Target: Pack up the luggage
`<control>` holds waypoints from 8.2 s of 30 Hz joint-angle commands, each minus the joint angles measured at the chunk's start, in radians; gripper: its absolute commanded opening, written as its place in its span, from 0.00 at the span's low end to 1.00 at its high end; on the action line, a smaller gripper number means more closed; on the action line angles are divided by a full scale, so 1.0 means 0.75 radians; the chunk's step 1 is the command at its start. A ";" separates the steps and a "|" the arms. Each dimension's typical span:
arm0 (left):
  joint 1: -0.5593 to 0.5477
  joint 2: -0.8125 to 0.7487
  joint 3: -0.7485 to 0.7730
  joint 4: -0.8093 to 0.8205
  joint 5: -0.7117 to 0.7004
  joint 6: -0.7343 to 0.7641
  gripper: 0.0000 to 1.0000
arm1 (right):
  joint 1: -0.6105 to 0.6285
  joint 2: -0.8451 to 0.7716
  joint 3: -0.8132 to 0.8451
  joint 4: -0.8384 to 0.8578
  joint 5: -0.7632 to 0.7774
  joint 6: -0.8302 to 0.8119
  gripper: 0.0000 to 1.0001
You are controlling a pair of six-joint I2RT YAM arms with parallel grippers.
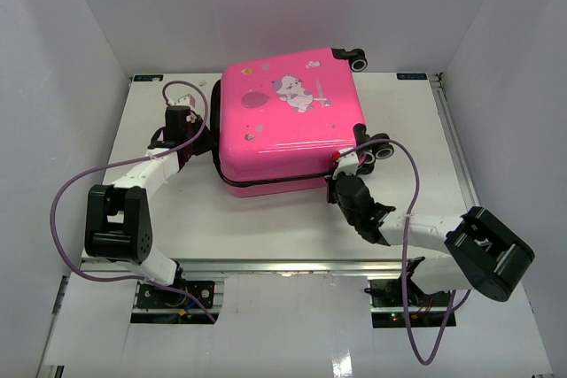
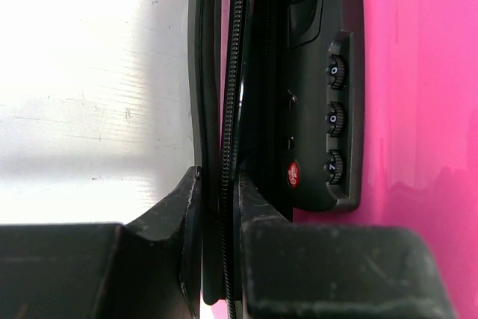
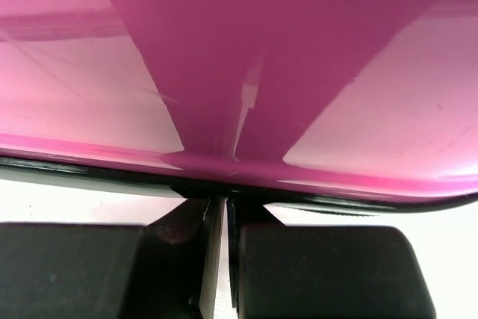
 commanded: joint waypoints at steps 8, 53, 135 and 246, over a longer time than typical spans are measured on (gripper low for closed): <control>0.020 -0.086 0.041 0.012 0.057 0.003 0.00 | -0.144 -0.205 0.015 -0.082 0.449 0.052 0.08; 0.269 -0.044 0.148 -0.062 -0.018 0.002 0.00 | -1.144 0.126 0.201 0.265 -1.181 0.227 0.08; -0.813 0.559 1.526 -0.460 -0.142 0.889 0.80 | -1.138 0.541 0.445 0.323 -1.574 0.368 0.08; -0.248 -0.003 0.282 -0.338 -0.628 0.235 0.00 | -1.063 0.471 0.423 0.277 -1.357 0.491 0.08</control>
